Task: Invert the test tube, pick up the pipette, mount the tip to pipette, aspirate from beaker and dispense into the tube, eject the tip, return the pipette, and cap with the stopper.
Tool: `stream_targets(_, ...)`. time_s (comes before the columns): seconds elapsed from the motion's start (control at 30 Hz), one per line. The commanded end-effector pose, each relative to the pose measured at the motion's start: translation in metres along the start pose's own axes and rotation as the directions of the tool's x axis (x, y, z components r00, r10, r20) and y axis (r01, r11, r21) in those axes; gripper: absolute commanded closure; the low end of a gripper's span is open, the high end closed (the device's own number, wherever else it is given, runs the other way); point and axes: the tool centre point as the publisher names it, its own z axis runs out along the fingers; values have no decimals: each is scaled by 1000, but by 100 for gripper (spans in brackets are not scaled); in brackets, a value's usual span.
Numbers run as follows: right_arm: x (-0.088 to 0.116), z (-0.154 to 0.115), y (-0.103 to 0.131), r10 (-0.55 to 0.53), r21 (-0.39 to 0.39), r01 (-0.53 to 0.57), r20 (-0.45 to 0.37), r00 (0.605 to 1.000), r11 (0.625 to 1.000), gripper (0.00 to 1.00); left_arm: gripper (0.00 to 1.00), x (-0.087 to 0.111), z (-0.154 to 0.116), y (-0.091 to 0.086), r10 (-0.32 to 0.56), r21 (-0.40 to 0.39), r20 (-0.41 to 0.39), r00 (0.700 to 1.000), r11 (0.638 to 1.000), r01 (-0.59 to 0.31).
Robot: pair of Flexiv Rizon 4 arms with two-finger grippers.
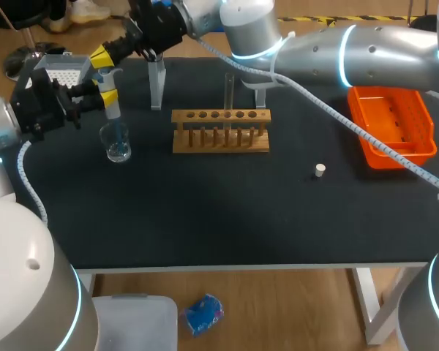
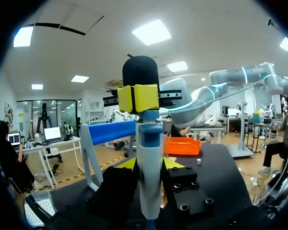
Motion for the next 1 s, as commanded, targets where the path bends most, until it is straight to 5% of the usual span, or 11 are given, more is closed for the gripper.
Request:
stream_targets(0.03, -4, -2, 2, -8, 8, 8, -8, 1000, 1000, 100, 100, 1, -1, -4, 0, -1, 1, 1000, 1000, 0)
stream_targets(1.0, 4, -7, 40, -131, 59, 131, -3, 991, 990, 100, 100, 1, -1, -4, 0, -1, 1, 1000, 1000, 0)
